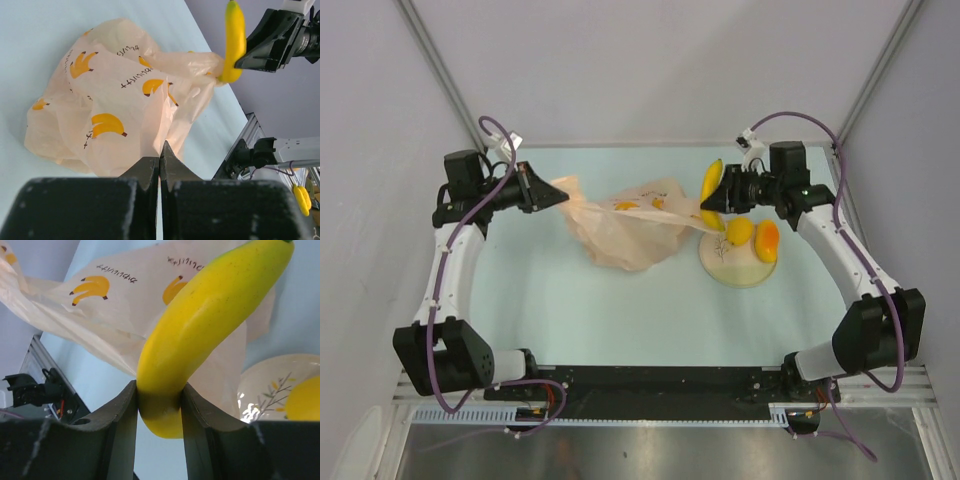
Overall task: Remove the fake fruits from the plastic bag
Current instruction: Adjust the plastic bag at the center of the board.
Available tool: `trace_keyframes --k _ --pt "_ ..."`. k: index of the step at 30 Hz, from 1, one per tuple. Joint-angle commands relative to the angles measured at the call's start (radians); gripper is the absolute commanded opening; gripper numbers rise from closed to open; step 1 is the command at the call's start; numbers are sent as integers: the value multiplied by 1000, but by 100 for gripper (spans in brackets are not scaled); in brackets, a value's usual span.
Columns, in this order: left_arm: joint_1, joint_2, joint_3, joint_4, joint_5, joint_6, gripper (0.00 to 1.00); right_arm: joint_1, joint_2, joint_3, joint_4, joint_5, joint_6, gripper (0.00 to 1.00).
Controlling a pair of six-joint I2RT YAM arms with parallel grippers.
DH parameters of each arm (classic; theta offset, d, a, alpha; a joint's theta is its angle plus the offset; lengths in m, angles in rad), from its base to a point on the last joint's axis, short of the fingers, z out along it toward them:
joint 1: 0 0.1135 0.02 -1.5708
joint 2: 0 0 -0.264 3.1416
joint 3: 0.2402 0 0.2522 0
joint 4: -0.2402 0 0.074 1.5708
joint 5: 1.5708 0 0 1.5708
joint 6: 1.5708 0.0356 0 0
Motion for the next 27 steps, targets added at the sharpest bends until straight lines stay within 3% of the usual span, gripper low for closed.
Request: trace_keyframes --k 1,4,6,11,13,16,19,27 --pt "11 -30 42 -28 -45 48 0 -7 -48 16 34 -41 78 24" --pt "31 -53 50 -74 -152 100 0 -93 -63 54 245 -50 154 26" --pt "42 -56 43 -91 -197 123 0 -122 -15 167 330 -28 199 24" --pt "51 -47 36 -90 -189 135 0 -193 56 246 551 56 373 24" --pt "51 -45 36 -90 -188 134 0 -197 73 238 595 110 509 25" --pt "50 -61 -1 -42 -119 68 0 -193 90 230 577 113 590 26" --pt "42 -76 -52 15 -71 14 0 -110 110 203 563 51 625 26" --pt "-36 -72 13 -27 -86 55 0 158 116 158 582 3 674 26"
